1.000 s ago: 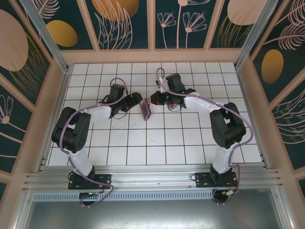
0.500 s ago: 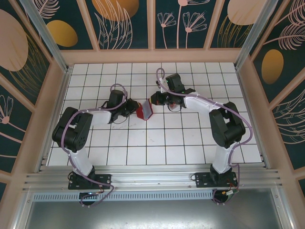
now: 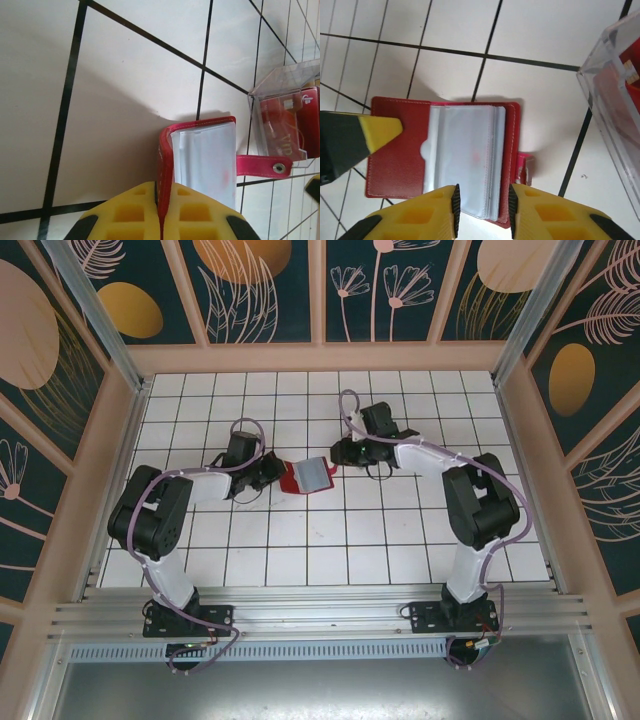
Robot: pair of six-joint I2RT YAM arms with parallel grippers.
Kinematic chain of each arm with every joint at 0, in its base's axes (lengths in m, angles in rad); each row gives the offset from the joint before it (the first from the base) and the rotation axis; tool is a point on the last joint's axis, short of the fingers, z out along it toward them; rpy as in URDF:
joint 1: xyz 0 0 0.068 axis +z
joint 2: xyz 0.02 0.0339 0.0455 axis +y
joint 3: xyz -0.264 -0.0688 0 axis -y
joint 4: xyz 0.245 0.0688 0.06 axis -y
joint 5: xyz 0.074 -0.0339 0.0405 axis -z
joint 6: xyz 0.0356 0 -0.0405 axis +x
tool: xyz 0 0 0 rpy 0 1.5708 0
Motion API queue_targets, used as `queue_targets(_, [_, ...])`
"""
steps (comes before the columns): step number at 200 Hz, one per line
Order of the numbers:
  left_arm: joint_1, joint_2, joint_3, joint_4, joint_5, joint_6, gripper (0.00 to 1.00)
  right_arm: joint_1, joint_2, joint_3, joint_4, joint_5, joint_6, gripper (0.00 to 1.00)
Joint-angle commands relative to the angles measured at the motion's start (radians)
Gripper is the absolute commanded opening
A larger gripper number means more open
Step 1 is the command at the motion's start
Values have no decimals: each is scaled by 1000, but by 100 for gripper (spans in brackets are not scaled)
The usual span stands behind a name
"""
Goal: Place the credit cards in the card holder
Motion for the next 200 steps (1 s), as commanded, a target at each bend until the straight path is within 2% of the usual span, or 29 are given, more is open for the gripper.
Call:
queue_targets(1, [6, -18, 14, -55, -10, 46, 0, 12, -38, 50, -10, -109, -20, 35])
queue_targets(18, [6, -10, 20, -57, -10, 44, 0, 28, -20, 50, 7, -152, -7, 36])
queue_targets(54, [6, -1, 23, -46, 2, 34, 0, 57, 98, 93, -45, -153, 17, 39])
queue_targets(93, [6, -8, 15, -44, -4, 34, 0, 64, 172, 116, -62, -89, 13, 40])
queue_targets(144, [6, -1, 12, -35, 4, 29, 0, 70, 215, 144, -87, -44, -4, 40])
queue_targets(200, [6, 7, 12, -28, 7, 28, 0, 87, 224, 155, -76, -70, 4, 41])
